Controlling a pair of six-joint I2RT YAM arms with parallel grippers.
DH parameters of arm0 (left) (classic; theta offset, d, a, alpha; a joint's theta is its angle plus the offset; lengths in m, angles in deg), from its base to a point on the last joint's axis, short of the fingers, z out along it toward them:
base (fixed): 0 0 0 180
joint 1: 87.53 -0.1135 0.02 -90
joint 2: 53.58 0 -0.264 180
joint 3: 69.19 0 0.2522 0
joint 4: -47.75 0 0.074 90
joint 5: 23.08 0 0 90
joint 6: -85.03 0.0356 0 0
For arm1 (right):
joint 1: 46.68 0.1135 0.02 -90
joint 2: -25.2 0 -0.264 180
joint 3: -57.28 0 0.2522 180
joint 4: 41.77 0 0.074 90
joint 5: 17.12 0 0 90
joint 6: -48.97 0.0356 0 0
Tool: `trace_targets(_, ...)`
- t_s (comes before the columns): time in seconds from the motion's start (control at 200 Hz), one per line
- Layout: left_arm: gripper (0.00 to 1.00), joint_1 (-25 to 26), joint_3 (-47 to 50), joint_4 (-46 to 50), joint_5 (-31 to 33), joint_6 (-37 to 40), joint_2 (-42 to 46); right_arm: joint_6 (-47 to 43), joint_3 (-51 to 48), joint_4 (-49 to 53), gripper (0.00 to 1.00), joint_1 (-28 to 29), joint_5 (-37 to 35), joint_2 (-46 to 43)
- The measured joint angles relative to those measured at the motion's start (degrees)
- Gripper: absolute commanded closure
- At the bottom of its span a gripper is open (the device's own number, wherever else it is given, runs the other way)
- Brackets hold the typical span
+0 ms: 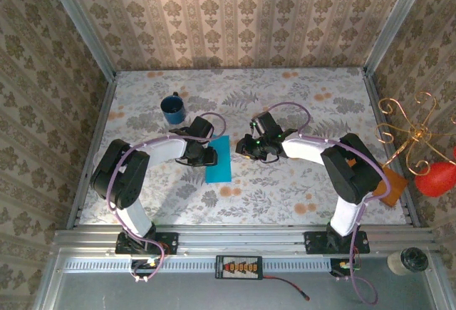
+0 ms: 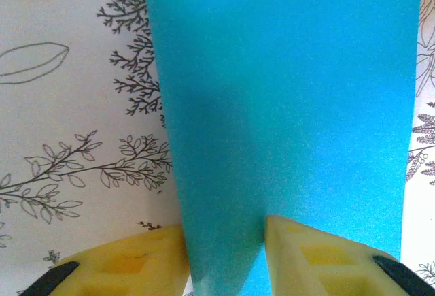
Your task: Fold a paper plane with a square sheet of paper (pick it up from the middle)
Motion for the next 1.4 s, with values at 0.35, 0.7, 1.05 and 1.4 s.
trace_targets(0.35, 0.64, 0.00, -0.17, 0.22, 0.00, -0.02, -0.17, 0.50, 0.22, -0.04, 0.82, 2.01, 0.00, 1.49)
trace_targets(0.7, 0.64, 0.00, -0.17, 0.22, 0.00, -0.02, -0.24, 2.45, 4.83, -0.70, 0.93, 5.62, 0.04, 7.32)
trace_targets(1.05, 0.64, 0.00, -0.15, 0.20, 0.00, -0.02, -0.26, 3.02, 6.43, -3.26, 0.96, 5.62, 1.77, 11.56)
trace_targets(1.4, 0.60, 0.00, -0.11, 0.26, -0.52, -0.09, 1.16, 1.44, 5.70, -4.15, 0.96, 5.29, 1.97, 11.82)
